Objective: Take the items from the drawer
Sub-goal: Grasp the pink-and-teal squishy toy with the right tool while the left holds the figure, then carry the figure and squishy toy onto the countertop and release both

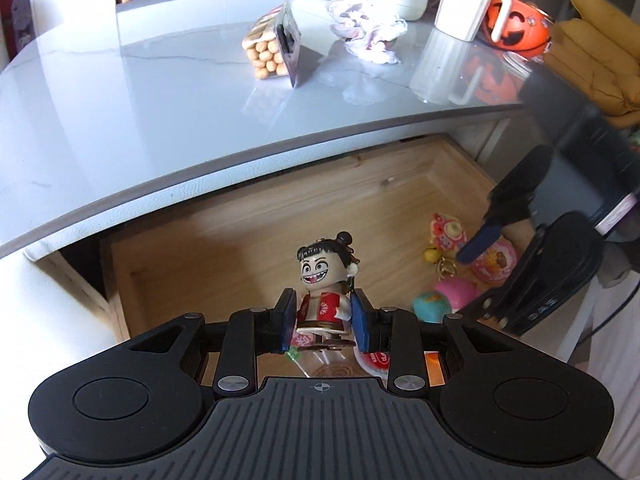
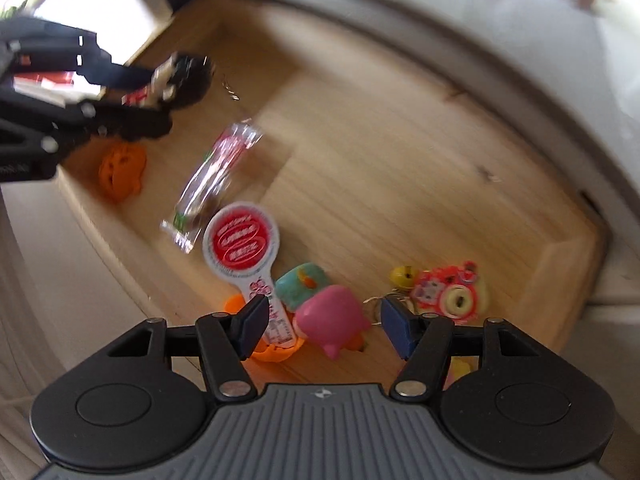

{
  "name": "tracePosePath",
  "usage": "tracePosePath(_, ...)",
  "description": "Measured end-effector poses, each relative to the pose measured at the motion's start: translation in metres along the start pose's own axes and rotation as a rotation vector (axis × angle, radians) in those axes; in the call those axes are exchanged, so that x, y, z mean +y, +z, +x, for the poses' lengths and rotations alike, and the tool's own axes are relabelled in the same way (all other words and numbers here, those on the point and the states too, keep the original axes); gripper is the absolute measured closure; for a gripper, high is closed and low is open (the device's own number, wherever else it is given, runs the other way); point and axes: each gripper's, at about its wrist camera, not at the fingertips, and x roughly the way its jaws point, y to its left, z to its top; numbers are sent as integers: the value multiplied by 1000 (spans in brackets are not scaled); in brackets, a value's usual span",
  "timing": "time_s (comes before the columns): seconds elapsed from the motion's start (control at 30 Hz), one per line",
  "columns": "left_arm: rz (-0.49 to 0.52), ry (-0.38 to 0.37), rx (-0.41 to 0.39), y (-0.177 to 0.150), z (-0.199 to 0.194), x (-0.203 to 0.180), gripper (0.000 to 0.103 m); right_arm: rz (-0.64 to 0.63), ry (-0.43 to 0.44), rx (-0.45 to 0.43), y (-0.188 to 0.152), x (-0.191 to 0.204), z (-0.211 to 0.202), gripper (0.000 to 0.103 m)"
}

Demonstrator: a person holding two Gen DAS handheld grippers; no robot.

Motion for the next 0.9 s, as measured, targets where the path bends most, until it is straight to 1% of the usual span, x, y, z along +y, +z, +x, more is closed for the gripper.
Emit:
tracePosePath(0.1, 10, 3, 13, -2, 5, -5, 70, -46, 2, 86, 9, 7, 22, 42)
tracePosePath(0.17, 19, 2, 14, -3, 7, -7, 70, -62, -14, 113, 13, 8, 28, 42)
tracePosePath(0.2, 24, 5, 18, -3, 7, -8, 70, -67, -14, 116, 14, 9, 28, 42)
tracePosePath(0.23, 29, 9, 21, -4, 8, -9, 70, -74, -16, 119, 13, 9, 28, 45)
tracePosePath(0.33, 48, 21, 30, -4, 10, -12, 70, -91, -67, 111, 9, 13, 29, 59)
tracePosePath(0.43, 65, 34, 37, -5, 14, -16, 70, -93, -90, 80, 7, 15, 26, 59)
tracePosePath(0.57, 85, 64, 53, -6, 16, -19, 70, -131, -113, 94, 6, 21, 27, 59)
tracePosePath(0.63, 96, 81, 54, -6, 16, -21, 70, -122, -116, 92, 4, 21, 26, 60)
tracePosePath(0.7, 108, 97, 42, -8, 15, -23, 70, -101, -117, 65, 0, 18, 19, 62)
tracePosePath(0.77, 124, 117, 20, -10, 12, -27, 70, -74, -108, 8, -7, 15, 5, 64)
tracePosePath(0.83, 133, 131, -12, -11, 6, -30, 70, -38, -89, -68, -18, 11, -18, 64)
tracePosePath(0.87, 112, 120, -29, -11, -2, -30, 70, -19, -81, -107, -24, 10, -31, 65)
tracePosePath(0.9, 81, 88, -48, -9, -12, -30, 70, 5, -63, -150, -27, 8, -47, 65)
